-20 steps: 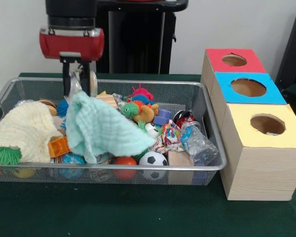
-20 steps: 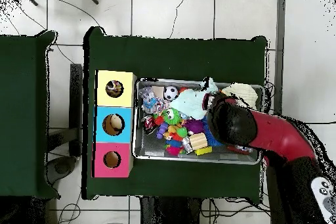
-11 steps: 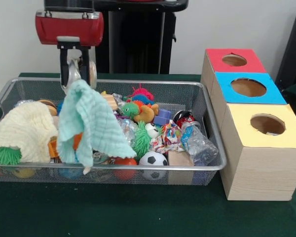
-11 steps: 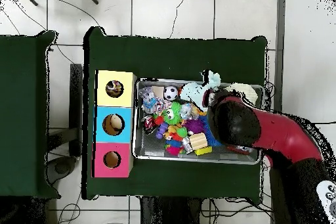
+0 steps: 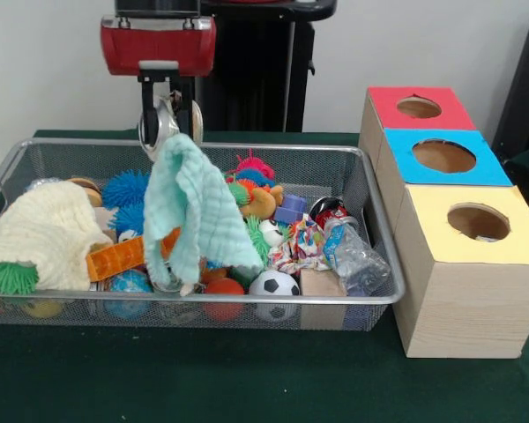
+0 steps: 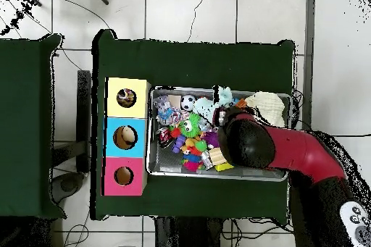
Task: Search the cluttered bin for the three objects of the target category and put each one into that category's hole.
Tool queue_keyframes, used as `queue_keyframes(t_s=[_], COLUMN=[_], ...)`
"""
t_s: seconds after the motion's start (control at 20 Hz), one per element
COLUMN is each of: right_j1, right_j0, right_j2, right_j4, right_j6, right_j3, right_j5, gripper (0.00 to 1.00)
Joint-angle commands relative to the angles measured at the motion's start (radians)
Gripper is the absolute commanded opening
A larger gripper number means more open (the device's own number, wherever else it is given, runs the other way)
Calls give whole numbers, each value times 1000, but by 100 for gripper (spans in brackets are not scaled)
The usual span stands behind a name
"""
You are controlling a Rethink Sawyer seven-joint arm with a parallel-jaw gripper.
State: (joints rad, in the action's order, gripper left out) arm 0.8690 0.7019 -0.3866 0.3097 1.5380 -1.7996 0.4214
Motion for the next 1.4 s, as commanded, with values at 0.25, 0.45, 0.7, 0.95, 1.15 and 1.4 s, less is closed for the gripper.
queue_keyframes(t_s=[0.25,0.45,0.7,0.95,1.15,1.4], right_j1=[127,186,217,211,206,196], right_j0=[91,149,216,253,273,294], right_j2=[-57,-95,-153,-187,-202,-219], right_j4=[121,109,95,114,138,164], right_j6=[-216,-229,-251,-250,-231,-217], right_j3=[-140,-179,-200,-203,-225,-236], right_j5=[166,167,179,182,152,133], gripper=[0,0,0,0,0,0])
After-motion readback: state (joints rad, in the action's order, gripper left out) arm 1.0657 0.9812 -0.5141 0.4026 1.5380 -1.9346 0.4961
